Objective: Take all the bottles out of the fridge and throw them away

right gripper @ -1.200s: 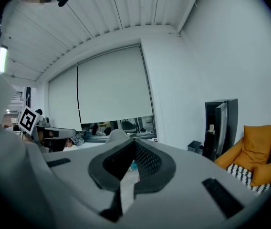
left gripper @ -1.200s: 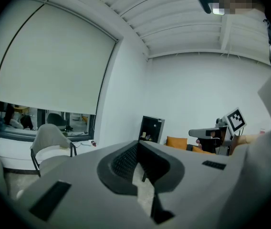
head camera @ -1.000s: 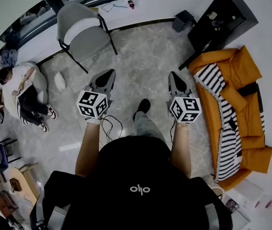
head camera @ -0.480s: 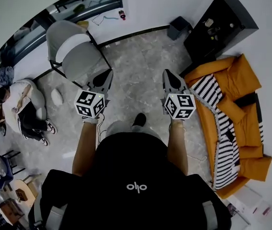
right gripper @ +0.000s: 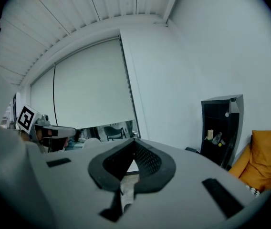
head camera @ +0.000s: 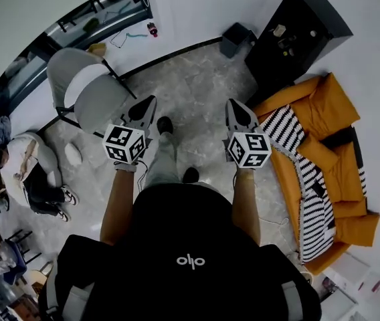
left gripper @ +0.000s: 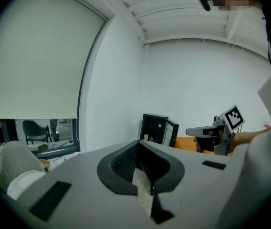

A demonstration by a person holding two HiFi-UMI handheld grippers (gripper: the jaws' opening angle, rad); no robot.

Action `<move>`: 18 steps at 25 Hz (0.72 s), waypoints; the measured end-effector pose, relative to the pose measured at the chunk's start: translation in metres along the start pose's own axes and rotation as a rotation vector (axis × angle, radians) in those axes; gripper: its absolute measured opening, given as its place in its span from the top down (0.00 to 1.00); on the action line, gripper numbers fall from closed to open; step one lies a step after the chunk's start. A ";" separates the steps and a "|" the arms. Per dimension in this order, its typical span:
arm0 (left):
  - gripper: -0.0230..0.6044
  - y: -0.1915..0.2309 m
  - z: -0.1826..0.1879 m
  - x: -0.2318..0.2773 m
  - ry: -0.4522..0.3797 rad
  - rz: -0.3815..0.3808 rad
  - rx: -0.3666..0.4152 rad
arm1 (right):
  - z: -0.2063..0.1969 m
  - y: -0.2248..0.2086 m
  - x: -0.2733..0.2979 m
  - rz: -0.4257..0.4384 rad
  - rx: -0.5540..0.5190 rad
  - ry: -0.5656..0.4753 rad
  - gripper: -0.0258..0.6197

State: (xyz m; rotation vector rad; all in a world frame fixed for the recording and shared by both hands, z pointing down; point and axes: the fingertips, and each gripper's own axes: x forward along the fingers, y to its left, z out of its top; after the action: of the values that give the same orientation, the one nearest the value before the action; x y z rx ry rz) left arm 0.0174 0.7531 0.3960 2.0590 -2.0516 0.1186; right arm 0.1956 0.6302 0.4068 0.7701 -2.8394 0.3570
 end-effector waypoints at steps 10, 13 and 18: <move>0.96 0.059 0.042 0.145 0.004 -0.163 0.014 | 0.039 -0.070 0.100 -0.140 0.012 -0.006 0.96; 0.96 0.082 0.057 0.184 0.013 -0.215 0.023 | 0.058 -0.084 0.137 -0.180 0.017 -0.015 0.96; 0.96 0.128 0.079 0.241 0.022 -0.284 0.023 | 0.090 -0.097 0.195 -0.240 0.004 -0.029 0.96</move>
State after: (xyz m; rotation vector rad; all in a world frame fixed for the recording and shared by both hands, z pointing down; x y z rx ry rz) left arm -0.1142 0.5020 0.3857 2.3252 -1.7305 0.1157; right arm 0.0703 0.4318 0.3840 1.1101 -2.7311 0.3177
